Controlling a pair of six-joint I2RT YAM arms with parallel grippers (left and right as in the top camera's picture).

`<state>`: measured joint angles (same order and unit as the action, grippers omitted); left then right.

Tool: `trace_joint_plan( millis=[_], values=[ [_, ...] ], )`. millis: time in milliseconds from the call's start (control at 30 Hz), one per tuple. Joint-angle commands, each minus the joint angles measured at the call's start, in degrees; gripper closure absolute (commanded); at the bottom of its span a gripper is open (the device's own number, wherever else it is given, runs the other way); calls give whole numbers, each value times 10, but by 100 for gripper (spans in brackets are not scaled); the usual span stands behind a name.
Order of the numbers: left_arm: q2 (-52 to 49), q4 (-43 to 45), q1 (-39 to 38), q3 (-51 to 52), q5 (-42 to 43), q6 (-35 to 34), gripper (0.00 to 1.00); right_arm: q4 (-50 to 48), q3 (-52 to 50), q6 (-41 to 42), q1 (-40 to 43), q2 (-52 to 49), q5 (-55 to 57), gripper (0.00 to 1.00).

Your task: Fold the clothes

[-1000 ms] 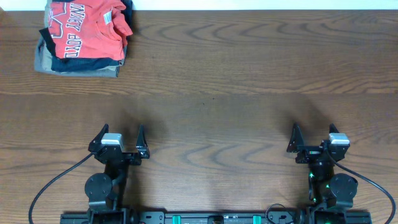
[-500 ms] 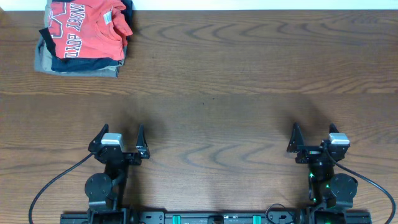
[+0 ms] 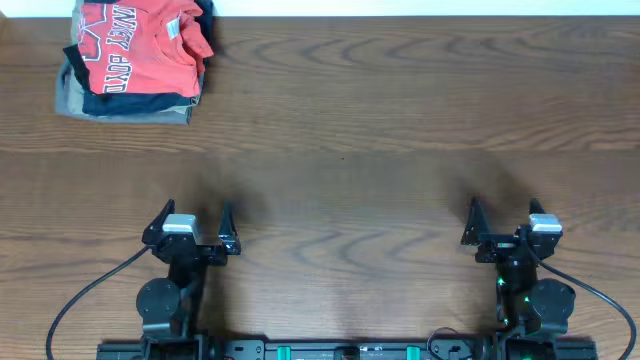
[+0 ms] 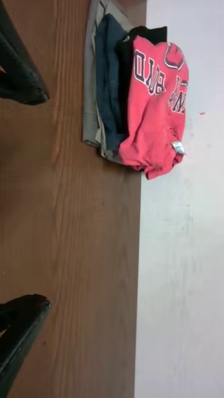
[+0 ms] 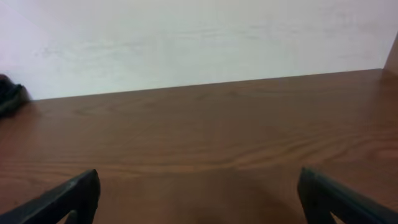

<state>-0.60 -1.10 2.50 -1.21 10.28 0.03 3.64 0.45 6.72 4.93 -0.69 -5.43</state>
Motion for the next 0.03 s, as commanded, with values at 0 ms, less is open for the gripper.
trace_joint_plan(
  millis=[0],
  values=[
    [4,-19,-2,10,6,4,2,2,-1,-8,5,4,-4,1]
  ],
)
